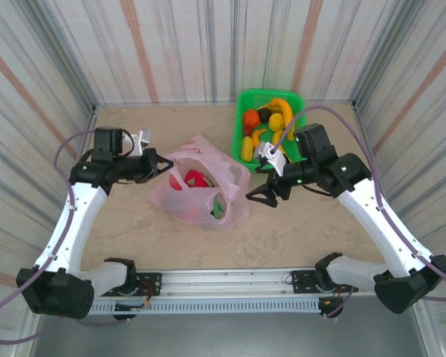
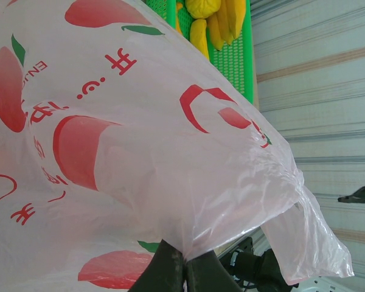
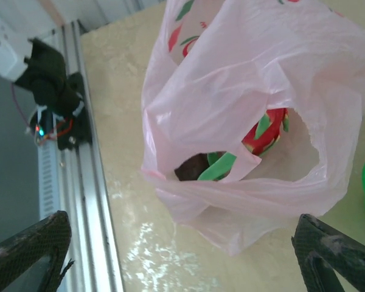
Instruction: Place the fake fruits into the plastic bag and tie a complex knot
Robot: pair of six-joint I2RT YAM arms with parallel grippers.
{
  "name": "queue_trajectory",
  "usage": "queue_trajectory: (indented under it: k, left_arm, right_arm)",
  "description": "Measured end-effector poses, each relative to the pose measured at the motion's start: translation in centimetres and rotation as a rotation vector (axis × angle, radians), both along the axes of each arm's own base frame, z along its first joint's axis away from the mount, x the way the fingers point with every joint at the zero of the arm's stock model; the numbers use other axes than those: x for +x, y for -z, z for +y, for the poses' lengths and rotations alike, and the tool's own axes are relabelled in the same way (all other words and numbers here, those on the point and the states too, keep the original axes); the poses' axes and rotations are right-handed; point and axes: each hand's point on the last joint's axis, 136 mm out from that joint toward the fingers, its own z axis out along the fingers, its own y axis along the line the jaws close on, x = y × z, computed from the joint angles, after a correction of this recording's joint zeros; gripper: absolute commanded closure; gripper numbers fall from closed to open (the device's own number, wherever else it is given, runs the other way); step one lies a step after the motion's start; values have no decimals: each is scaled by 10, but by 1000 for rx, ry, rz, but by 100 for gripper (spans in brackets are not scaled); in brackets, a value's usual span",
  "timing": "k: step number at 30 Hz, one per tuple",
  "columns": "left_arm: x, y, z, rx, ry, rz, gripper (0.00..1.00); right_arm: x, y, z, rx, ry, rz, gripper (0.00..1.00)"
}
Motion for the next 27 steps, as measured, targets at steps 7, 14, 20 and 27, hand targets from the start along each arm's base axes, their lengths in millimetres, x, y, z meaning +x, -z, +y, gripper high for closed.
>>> queue_trajectory:
  k: [7,14,20,27]
  left_arm:
    - [0,0,0,0,0,0,100]
    - [0,0,0,0,0,0,100]
    - [1,2,0,1,0,8,100]
    - [1,3,0,1,0,9,100]
  right_arm:
    - [-10,5,7,52,-228,-166,1]
    - [-2,11,21,81,-316,-223,4]
    - [1,31,36,66,-379,-193,20]
    - [1,51,46,52,-423,-137,38]
